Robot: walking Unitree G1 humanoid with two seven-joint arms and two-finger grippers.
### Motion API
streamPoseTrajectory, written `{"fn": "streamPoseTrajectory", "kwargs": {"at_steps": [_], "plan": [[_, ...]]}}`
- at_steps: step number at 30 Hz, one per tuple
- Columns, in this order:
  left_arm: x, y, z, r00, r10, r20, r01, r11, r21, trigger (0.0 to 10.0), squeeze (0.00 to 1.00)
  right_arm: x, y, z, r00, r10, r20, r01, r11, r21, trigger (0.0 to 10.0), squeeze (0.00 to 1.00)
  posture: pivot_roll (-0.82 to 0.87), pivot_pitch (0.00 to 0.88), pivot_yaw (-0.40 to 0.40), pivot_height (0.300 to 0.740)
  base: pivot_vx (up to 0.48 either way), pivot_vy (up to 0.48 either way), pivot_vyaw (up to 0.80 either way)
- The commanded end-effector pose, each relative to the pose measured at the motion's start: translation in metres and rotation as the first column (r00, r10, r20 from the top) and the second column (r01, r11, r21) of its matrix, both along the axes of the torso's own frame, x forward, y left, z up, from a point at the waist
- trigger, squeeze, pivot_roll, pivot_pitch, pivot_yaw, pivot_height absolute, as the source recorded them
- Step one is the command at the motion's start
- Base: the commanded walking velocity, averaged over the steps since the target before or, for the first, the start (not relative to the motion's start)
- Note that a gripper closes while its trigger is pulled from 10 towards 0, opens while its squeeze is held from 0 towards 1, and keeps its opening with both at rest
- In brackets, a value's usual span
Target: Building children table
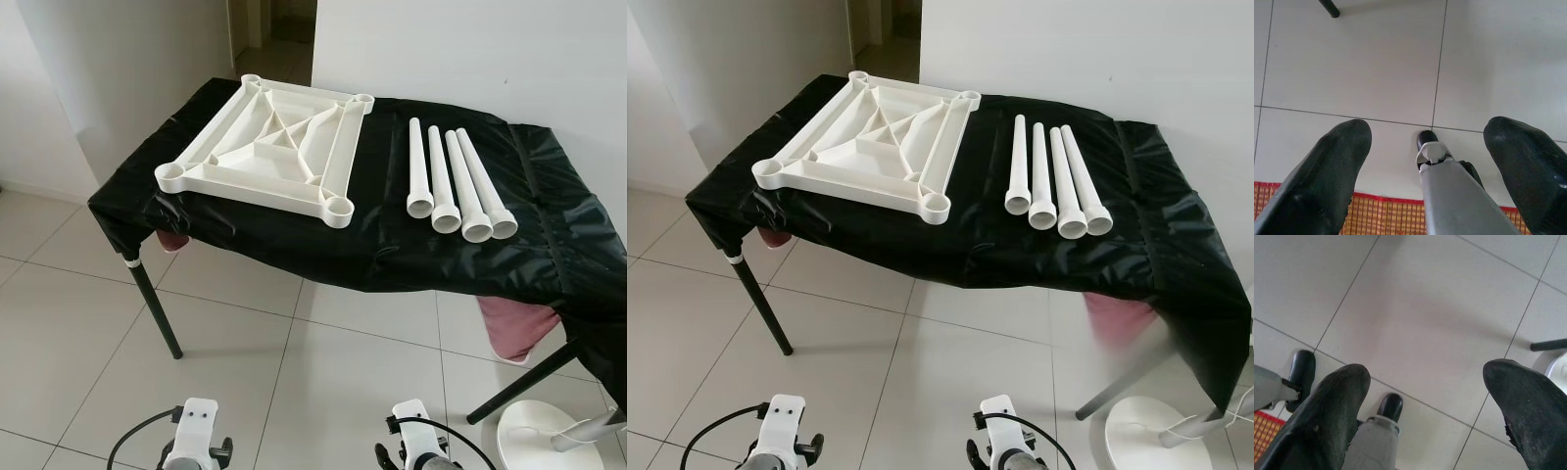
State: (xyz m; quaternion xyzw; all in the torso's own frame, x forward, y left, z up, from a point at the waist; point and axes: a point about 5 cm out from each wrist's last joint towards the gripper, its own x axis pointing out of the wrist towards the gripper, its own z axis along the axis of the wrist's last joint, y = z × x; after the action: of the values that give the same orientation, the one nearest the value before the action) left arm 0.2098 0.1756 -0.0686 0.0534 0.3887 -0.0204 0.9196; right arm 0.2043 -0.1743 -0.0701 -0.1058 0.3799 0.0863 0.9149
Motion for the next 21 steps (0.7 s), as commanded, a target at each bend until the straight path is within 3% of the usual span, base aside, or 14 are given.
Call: {"fn": "streamPoseTrajectory", "kwargs": {"at_steps": [1,4,5,8,9,13,14,16,17,18,21], "plan": [[-0.004,-0.005,-0.003,0.998,-0.062,-0.022,0.061,0.996,-0.070,10.0,0.00,-0.002,-0.003,-0.001,1.000,-0.009,-0.009,0.009,1.000,-0.001,10.0,0.00,0.02,0.000,-0.021,0.740,0.000,0.000,0.00],[-0.004,-0.005,-0.003,0.998,-0.062,-0.022,0.061,0.996,-0.070,10.0,0.00,-0.002,-0.003,-0.001,1.000,-0.009,-0.009,0.009,1.000,-0.001,10.0,0.00,0.02,0.000,-0.021,0.740,0.000,0.000,0.00],[0.009,0.001,0.007,0.998,-0.041,0.057,0.045,0.997,-0.069,10.0,0.00,0.012,0.002,0.009,0.998,0.004,0.069,-0.006,1.000,0.026,10.0,0.00,-0.01,0.023,-0.006,0.740,0.000,0.000,0.00],[0.009,0.001,0.007,0.998,-0.041,0.057,0.045,0.997,-0.069,10.0,0.00,0.012,0.002,0.009,0.998,0.004,0.069,-0.006,1.000,0.026,10.0,0.00,-0.01,0.023,-0.006,0.740,0.000,0.000,0.00],[0.023,0.007,0.021,0.985,-0.013,0.172,0.025,0.998,-0.064,10.0,0.00,0.032,0.006,0.026,0.978,0.016,0.209,-0.029,0.998,0.062,10.0,0.00,0.01,0.049,-0.006,0.740,0.000,0.000,0.00],[0.023,0.007,0.021,0.985,-0.013,0.172,0.025,0.998,-0.064,10.0,0.00,0.032,0.006,0.026,0.978,0.016,0.209,-0.029,0.998,0.062,10.0,0.00,0.01,0.049,-0.006,0.740,0.000,0.000,0.00],[0.042,0.008,0.043,0.942,0.003,0.336,0.029,0.996,-0.090,10.0,0.00,0.057,0.013,0.053,0.923,0.010,0.384,-0.056,0.992,0.110,10.0,0.00,0.03,0.063,-0.016,0.740,0.000,0.000,0.00],[0.042,0.008,0.043,0.942,0.003,0.336,0.029,0.996,-0.090,10.0,0.00,0.057,0.013,0.053,0.923,0.010,0.384,-0.056,0.992,0.110,10.0,0.00,0.03,0.063,-0.016,0.740,0.000,0.000,0.00],[0.059,0.008,0.071,0.870,0.008,0.494,0.048,0.994,-0.101,10.0,0.00,0.079,0.024,0.083,0.845,0.004,0.535,-0.097,0.984,0.147,10.0,0.00,0.04,0.075,-0.019,0.740,0.000,0.000,0.00],[0.069,0.005,0.094,0.804,-0.001,0.595,0.079,0.991,-0.105,10.0,0.00,0.092,0.032,0.108,0.778,0.001,0.629,-0.133,0.977,0.164,10.0,0.00,0.04,0.077,-0.020,0.740,0.000,0.000,0.00],[0.069,0.005,0.094,0.804,-0.001,0.595,0.079,0.991,-0.105,10.0,0.00,0.092,0.032,0.108,0.778,0.001,0.629,-0.133,0.977,0.164,10.0,0.00,0.04,0.077,-0.020,0.740,0.000,0.000,0.00]]}}
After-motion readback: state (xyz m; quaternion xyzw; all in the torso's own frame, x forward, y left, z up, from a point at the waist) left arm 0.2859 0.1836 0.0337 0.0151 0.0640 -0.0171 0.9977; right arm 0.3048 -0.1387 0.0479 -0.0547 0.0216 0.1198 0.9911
